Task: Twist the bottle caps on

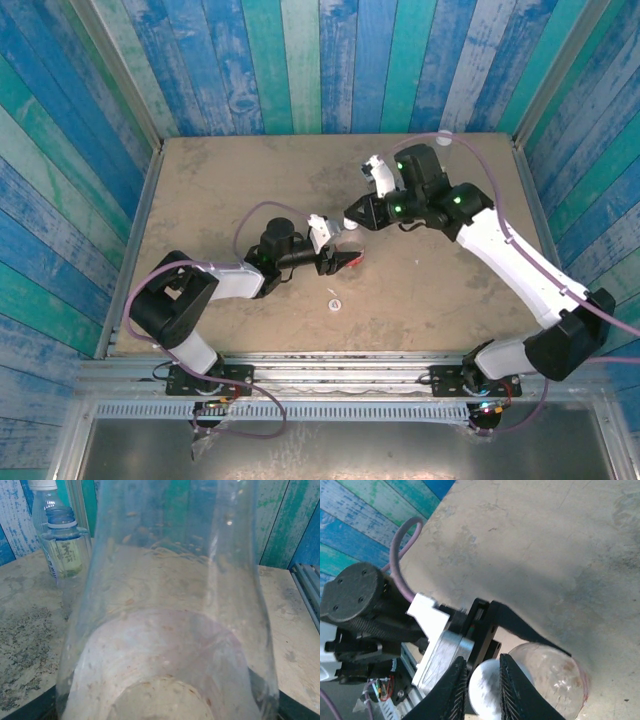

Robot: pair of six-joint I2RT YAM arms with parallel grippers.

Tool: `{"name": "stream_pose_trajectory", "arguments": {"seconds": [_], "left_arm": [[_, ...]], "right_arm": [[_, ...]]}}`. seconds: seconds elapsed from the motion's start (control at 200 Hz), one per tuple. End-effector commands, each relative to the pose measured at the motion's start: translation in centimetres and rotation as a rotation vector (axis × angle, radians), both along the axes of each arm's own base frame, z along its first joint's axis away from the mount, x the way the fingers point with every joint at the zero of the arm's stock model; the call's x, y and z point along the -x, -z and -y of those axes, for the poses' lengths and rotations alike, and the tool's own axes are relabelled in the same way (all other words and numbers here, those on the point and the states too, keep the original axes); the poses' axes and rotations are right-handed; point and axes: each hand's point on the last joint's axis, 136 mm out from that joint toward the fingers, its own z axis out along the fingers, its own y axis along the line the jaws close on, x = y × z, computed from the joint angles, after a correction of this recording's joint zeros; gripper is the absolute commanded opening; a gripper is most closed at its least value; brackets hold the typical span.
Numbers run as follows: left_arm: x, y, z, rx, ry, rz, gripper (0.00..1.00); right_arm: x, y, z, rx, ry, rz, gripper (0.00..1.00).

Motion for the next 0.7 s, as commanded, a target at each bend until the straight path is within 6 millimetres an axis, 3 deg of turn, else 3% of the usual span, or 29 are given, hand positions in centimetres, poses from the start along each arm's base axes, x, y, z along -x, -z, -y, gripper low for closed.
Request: {"name": "stream_pose_trajectory", "arguments": {"seconds": [0.0, 0.165, 0.291, 0.361, 0.521, 0.696], "left_arm": [[-0.2, 2.7, -0.7, -0.07, -0.035, -0.079, 0.65], [-0.1, 2.8, -0.5, -0.069, -0.026, -0.083, 0.65], [-0.1, 2.8, -0.5, -0.066, -0.022, -0.082, 0.65], [-0.1, 2.8, -0.5, -0.065, -0.021, -0.084, 0.65], [0.0, 2.7, -0.5, -0.064, -0.021, -0.082, 0.65], [0.0, 2.7, -0.6, -0.066, -0.025, -0.08, 0.65]], "right_arm": [[2.9, 1.4, 1.1, 0.017, -0.022, -0.085, 0.2], [3.8, 1.3, 1.7, 0.017, -0.009, -0.074, 0.21], [2.7, 0.3, 2.0, 0.021, 0.029, -0.017, 0.36], [1.7, -0.2, 2.0, 0.02, 0.051, 0.015, 0.39], [-0.9, -0.2, 2.1, 0.031, 0.079, 0.03, 0.4], [-1.8, 0.2, 0.7, 0.019, 0.019, 0.003, 0.33]]}}
